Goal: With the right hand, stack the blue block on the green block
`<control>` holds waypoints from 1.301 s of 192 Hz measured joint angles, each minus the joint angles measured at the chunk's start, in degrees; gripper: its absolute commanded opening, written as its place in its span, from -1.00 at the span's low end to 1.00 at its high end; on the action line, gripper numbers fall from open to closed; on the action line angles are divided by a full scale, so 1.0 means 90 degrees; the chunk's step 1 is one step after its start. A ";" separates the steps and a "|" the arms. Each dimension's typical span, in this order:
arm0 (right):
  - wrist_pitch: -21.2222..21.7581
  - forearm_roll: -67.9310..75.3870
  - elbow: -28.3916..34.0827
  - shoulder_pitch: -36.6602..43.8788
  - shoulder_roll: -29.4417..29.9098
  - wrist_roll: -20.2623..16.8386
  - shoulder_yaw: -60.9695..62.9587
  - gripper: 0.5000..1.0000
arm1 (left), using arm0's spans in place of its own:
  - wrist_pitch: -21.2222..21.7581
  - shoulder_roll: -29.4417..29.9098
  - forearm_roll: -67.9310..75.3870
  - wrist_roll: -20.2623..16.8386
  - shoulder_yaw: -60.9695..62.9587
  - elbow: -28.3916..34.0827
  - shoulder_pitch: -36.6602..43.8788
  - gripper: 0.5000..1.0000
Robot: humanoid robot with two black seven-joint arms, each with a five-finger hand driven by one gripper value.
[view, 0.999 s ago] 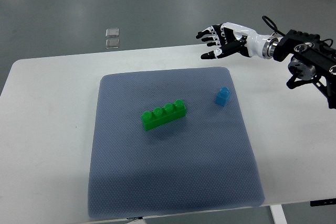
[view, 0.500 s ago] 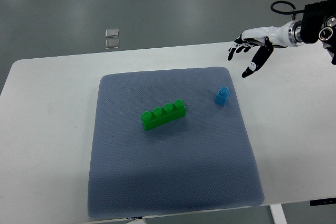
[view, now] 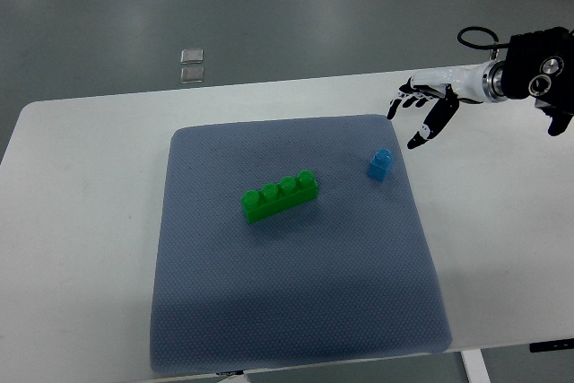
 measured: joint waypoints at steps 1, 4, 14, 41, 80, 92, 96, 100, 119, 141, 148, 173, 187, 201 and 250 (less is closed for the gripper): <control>-0.0003 0.0008 0.0000 -0.0003 0.0005 -0.0007 0.0000 0.68 | 0.0000 0.0000 0.0000 0.0000 0.0000 0.0000 0.0001 1.00; -0.0013 0.0032 -0.0001 -0.0012 0.0021 -0.0025 0.0001 0.68 | 0.0000 0.0000 0.0000 0.0000 -0.0001 0.0000 0.0002 1.00; -0.0052 0.0116 -0.0001 -0.0040 0.0071 -0.0091 0.0002 0.68 | 0.0000 0.0000 0.0000 0.0000 -0.0004 0.0000 0.0006 1.00; -0.0186 0.0367 -0.0001 -0.0139 0.0188 -0.0267 0.0004 0.68 | 0.0000 0.0000 0.0000 0.0000 -0.0007 0.0000 0.0019 1.00; -0.0465 0.0481 -0.0002 -0.0336 0.0333 -0.0388 0.0004 0.67 | 0.0000 0.0000 0.0000 0.0000 -0.0007 0.0000 0.0026 1.00; -0.0560 0.0488 -0.0002 -0.0385 0.0366 -0.0404 0.0004 0.66 | 0.0000 0.0000 0.0000 0.0000 -0.0007 0.0000 0.0026 1.00; -0.0586 0.0489 -0.0002 -0.0399 0.0374 -0.0406 0.0004 0.66 | 0.0000 0.0000 0.0000 0.0000 -0.0007 0.0000 0.0026 1.00; -0.0609 0.0489 -0.0002 -0.0413 0.0382 -0.0408 0.0004 0.66 | 0.0000 0.0000 0.0000 0.0000 -0.0007 0.0000 0.0026 1.00; -0.0703 0.0491 -0.0002 -0.0472 0.0441 -0.0410 0.0004 0.66 | 0.0000 0.0000 0.0000 0.0000 -0.0007 0.0000 0.0026 1.00; -0.0838 0.0476 -0.0008 -0.0567 0.0506 -0.0410 0.0002 0.65 | 0.0000 0.0000 0.0000 0.0000 -0.0007 0.0000 0.0026 1.00; -0.0869 0.0459 -0.0013 -0.0588 0.0520 -0.0410 -0.0001 0.63 | 0.0000 0.0000 0.0000 0.0000 -0.0007 0.0000 0.0026 1.00; -0.0993 0.0416 -0.0024 -0.0680 0.0589 -0.0410 -0.0006 0.58 | 0.0000 0.0000 0.0000 0.0000 -0.0007 0.0000 0.0026 1.00; -0.1062 0.0403 -0.0030 -0.0713 0.0621 -0.0410 -0.0006 0.48 | 0.0000 0.0000 0.0000 0.0000 -0.0007 0.0000 0.0026 1.00; -0.1110 0.0391 -0.0031 -0.0737 0.0644 -0.0410 -0.0006 0.43 | 0.0000 0.0000 0.0000 0.0000 -0.0007 0.0000 0.0026 1.00; -0.1207 0.0366 -0.0132 -0.0791 0.0798 -0.0410 -0.0015 0.33 | 0.0000 0.0000 0.0000 0.0000 -0.0007 -0.0005 0.0026 1.00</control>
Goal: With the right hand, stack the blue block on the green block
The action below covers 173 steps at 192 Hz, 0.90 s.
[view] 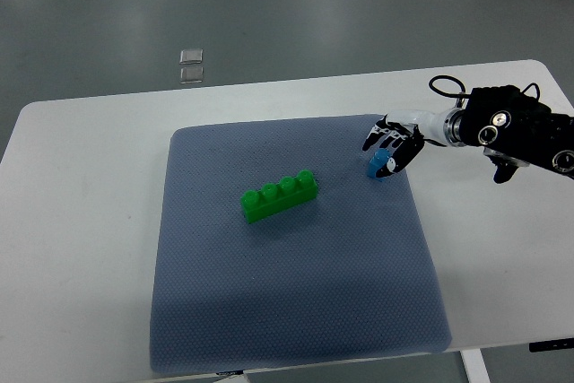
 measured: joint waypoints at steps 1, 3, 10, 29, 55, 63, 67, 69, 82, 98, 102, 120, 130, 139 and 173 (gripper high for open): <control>0.0000 0.0000 -0.0002 -0.0002 0.0002 0.0000 0.0000 0.33 | 0.0000 0.0000 0.0000 0.0000 0.0000 -0.0001 0.0000 1.00; -0.0001 -0.0001 -0.0006 -0.0006 0.0007 0.0000 0.0000 0.33 | 0.0000 0.0000 0.0000 0.0000 0.0000 -0.0001 0.0000 1.00; -0.0001 -0.0002 -0.0014 -0.0019 0.0022 0.0000 -0.0003 0.33 | 0.0000 0.0000 0.0000 0.0000 0.0000 -0.0003 0.0000 1.00; -0.0004 -0.0023 -0.0032 -0.0034 0.0045 0.0000 -0.0010 0.33 | 0.0000 0.0000 0.0000 0.0000 0.0000 -0.0005 0.0000 1.00; -0.0006 -0.0060 -0.0044 -0.0041 0.0062 0.0001 -0.0011 0.32 | 0.0000 0.0000 0.0000 0.0000 0.0002 -0.0006 0.0000 1.00; -0.0007 -0.0076 -0.0045 -0.0044 0.0071 0.0004 -0.0011 0.28 | 0.0000 0.0000 0.0000 0.0000 0.0003 -0.0005 0.0000 1.00; -0.0008 -0.0086 -0.0045 -0.0045 0.0074 0.0006 -0.0011 0.25 | 0.0000 0.0000 0.0000 0.0000 0.0003 -0.0005 0.0000 1.00; -0.0009 -0.0092 -0.0045 -0.0045 0.0076 0.0007 -0.0011 0.24 | 0.0000 0.0000 0.0000 0.0000 0.0003 -0.0005 0.0000 1.00; -0.0009 -0.0126 -0.0046 -0.0049 0.0083 0.0008 -0.0011 0.19 | 0.0000 0.0000 0.0000 0.0000 0.0004 -0.0006 0.0000 1.00; -0.0009 -0.0143 -0.0063 -0.0064 0.0089 0.0009 -0.0014 0.18 | 0.0000 0.0000 0.0000 0.0000 0.0004 -0.0005 0.0000 1.00; -0.0009 -0.0146 -0.0066 -0.0067 0.0089 0.0010 -0.0016 0.17 | 0.0000 0.0000 0.0000 0.0000 0.0004 -0.0005 0.0000 1.00; -0.0009 -0.0161 -0.0073 -0.0073 0.0091 0.0010 -0.0021 0.05 | 0.0000 0.0000 0.0000 0.0000 0.0004 -0.0005 0.0000 1.00; -0.0009 -0.0184 -0.0074 -0.0074 0.0091 0.0014 -0.0038 -0.02 | 0.0000 0.0000 0.0000 0.0000 0.0005 -0.0006 0.0000 1.00; -0.0009 -0.0225 -0.0074 -0.0075 0.0091 0.0021 -0.0077 -0.11 | 0.0000 0.0000 0.0000 0.0000 0.0006 -0.0008 0.0000 1.00; -0.0010 -0.0327 -0.0075 -0.0076 0.0082 0.0048 -0.0146 -0.34 | 0.0000 0.0000 0.0000 0.0000 0.0009 -0.0013 0.0000 1.00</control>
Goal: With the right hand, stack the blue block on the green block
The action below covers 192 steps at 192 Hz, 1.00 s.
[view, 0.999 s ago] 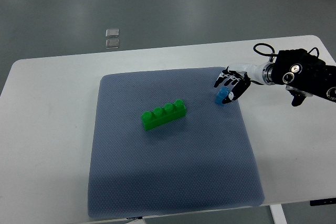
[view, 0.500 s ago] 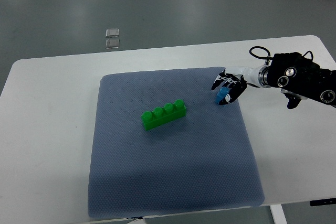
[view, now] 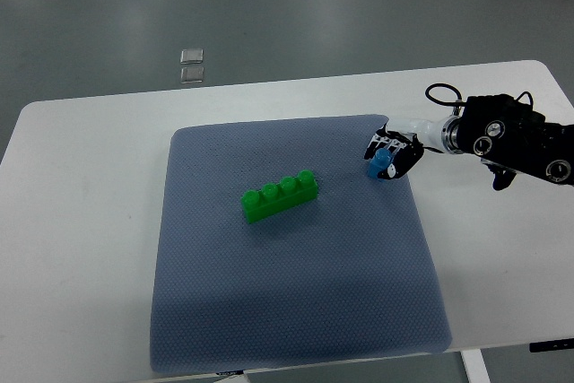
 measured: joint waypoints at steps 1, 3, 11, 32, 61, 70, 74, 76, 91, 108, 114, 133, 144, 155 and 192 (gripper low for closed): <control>0.0000 -0.0001 0.0000 0.0000 0.0000 0.0001 -0.0001 -0.34 | 0.0000 0.0000 0.0000 0.0000 0.0000 0.0000 0.0000 1.00; 0.0000 -0.0003 0.0000 0.0000 0.0000 0.0002 -0.0003 -0.35 | 0.0000 0.0000 0.0000 0.0000 0.0000 0.0000 0.0000 1.00; 0.0000 -0.0009 0.0000 0.0000 -0.0001 0.0007 -0.0015 -0.36 | 0.0000 0.0000 0.0000 0.0000 0.0000 0.0000 0.0000 1.00; 0.0000 -0.0015 -0.0007 0.0000 -0.0001 0.0011 -0.0031 -0.37 | 0.0000 0.0000 0.0000 0.0000 -0.0002 0.0004 0.0000 1.00; -0.0071 -0.0016 -0.0009 0.0007 -0.0001 0.0012 -0.0040 -0.39 | 0.0000 0.0000 0.0000 0.0000 -0.0001 0.0004 0.0000 1.00; -0.0091 -0.0016 -0.0009 0.0015 -0.0004 0.0012 -0.0040 -0.39 | 0.0000 0.0000 0.0000 0.0000 -0.0001 0.0003 0.0000 1.00; -0.0097 -0.0016 -0.0010 0.0019 -0.0006 0.0012 -0.0041 -0.39 | 0.0000 0.0000 0.0000 0.0000 -0.0001 0.0002 0.0000 1.00; -0.0100 -0.0015 -0.0010 0.0020 -0.0007 0.0012 -0.0041 -0.39 | 0.0000 0.0000 0.0000 0.0000 -0.0001 0.0002 0.0000 1.00; -0.0102 -0.0016 -0.0010 0.0039 -0.0022 0.0012 -0.0041 -0.39 | 0.0000 0.0000 0.0000 0.0000 0.0000 -0.0015 0.0000 1.00; -0.0102 -0.0008 -0.0006 0.0072 -0.0058 0.0018 -0.0040 -0.39 | 0.0000 0.0000 0.0000 0.0000 0.0000 -0.0029 0.0000 1.00; -0.0103 0.0001 0.0000 0.0082 -0.0072 0.0020 -0.0036 -0.39 | 0.0000 0.0000 0.0000 0.0000 0.0000 -0.0033 0.0000 1.00; -0.0102 0.0026 0.0034 0.0153 -0.0102 0.0021 -0.0030 -0.39 | 0.0000 0.0000 0.0000 0.0000 0.0001 -0.0041 0.0000 1.00; -0.0096 0.0046 0.0061 0.0244 -0.0113 0.0021 -0.0030 -0.39 | 0.0000 0.0000 0.0000 0.0000 0.0001 -0.0047 0.0000 1.00; -0.0075 0.0064 0.0095 0.0318 -0.0125 0.0021 -0.0030 -0.39 | 0.0000 0.0000 0.0000 0.0000 0.0001 -0.0050 0.0000 1.00; -0.0046 0.0090 0.0146 0.0485 -0.0083 0.0031 -0.0038 -0.38 | 0.0000 0.0000 0.0000 0.0000 0.0002 -0.0050 0.0000 1.00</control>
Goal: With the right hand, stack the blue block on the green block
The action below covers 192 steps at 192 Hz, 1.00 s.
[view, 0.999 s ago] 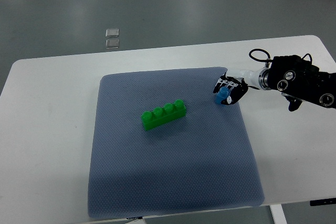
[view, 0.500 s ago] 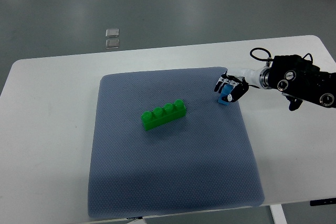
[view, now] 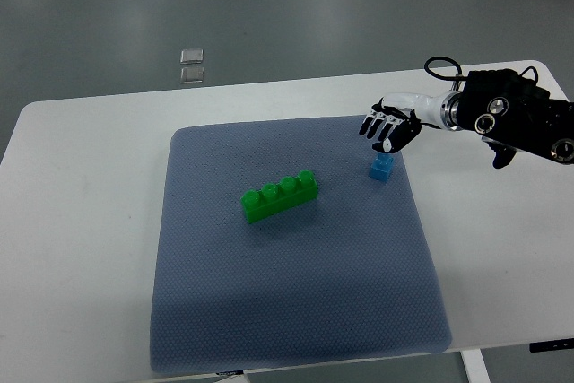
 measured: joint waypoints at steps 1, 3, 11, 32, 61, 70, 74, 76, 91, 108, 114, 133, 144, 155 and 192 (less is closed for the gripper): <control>0.0000 0.0000 0.0000 0.0000 0.0002 0.0000 -0.0002 -0.38 | 0.0000 0.0000 0.0000 0.0000 0.0000 0.0000 0.0000 1.00; 0.0000 0.0000 0.0000 0.0000 0.0007 0.0000 -0.0007 -0.38 | 0.0000 0.0000 0.0000 0.0000 0.0000 0.0001 0.0000 1.00; 0.0001 -0.0006 0.0001 -0.0014 0.0025 0.0001 -0.0032 -0.35 | 0.0000 0.0000 0.0000 0.0000 0.0000 0.0003 0.0000 1.00; -0.0001 -0.0035 0.0001 -0.0099 0.0049 0.0004 -0.0059 -0.30 | 0.0000 0.0000 0.0000 0.0000 0.0000 0.0008 0.0000 1.00; -0.0008 -0.0048 0.0001 -0.0127 0.0048 0.0008 -0.0060 0.05 | 0.0000 0.0000 0.0000 0.0000 -0.0008 0.0009 0.0000 1.00; -0.0008 -0.0048 0.0001 -0.0125 0.0034 0.0008 -0.0060 0.12 | 0.0000 0.0000 0.0000 0.0000 -0.0009 0.0009 0.0000 1.00; -0.0007 -0.0047 0.0002 -0.0120 0.0025 0.0008 -0.0059 0.14 | 0.0000 0.0000 0.0000 0.0000 -0.0009 0.0009 0.0000 1.00; -0.0007 -0.0046 0.0003 -0.0118 0.0022 0.0008 -0.0058 0.15 | 0.0000 0.0000 0.0000 0.0000 -0.0010 0.0009 0.0000 1.00; -0.0006 -0.0041 0.0018 -0.0109 -0.0002 0.0006 -0.0049 0.26 | 0.0000 0.0000 0.0000 0.0000 -0.0010 0.0010 0.0000 1.00; -0.0004 -0.0038 0.0035 -0.0107 -0.0020 0.0002 -0.0043 0.28 | 0.0000 0.0000 0.0000 0.0000 -0.0010 0.0009 0.0000 1.00; -0.0004 -0.0038 0.0037 -0.0107 -0.0022 0.0002 -0.0043 0.29 | 0.0000 0.0000 0.0000 0.0000 -0.0009 0.0009 0.0000 1.00; -0.0008 -0.0038 0.0044 -0.0119 -0.0030 0.0001 -0.0041 0.29 | 0.0000 0.0000 0.0000 0.0000 -0.0006 0.0010 0.0000 1.00; -0.0023 -0.0037 0.0044 -0.0132 -0.0033 0.0001 -0.0041 0.29 | 0.0000 0.0000 0.0000 0.0000 -0.0004 0.0009 0.0000 1.00; -0.0033 -0.0037 0.0044 -0.0138 -0.0034 0.0001 -0.0041 0.29 | 0.0000 0.0000 0.0000 0.0000 -0.0004 0.0009 0.0000 1.00; -0.0043 -0.0048 0.0042 -0.0160 -0.0035 -0.0013 -0.0060 0.29 | 0.0000 0.0000 0.0000 0.0000 -0.0007 0.0009 0.0000 1.00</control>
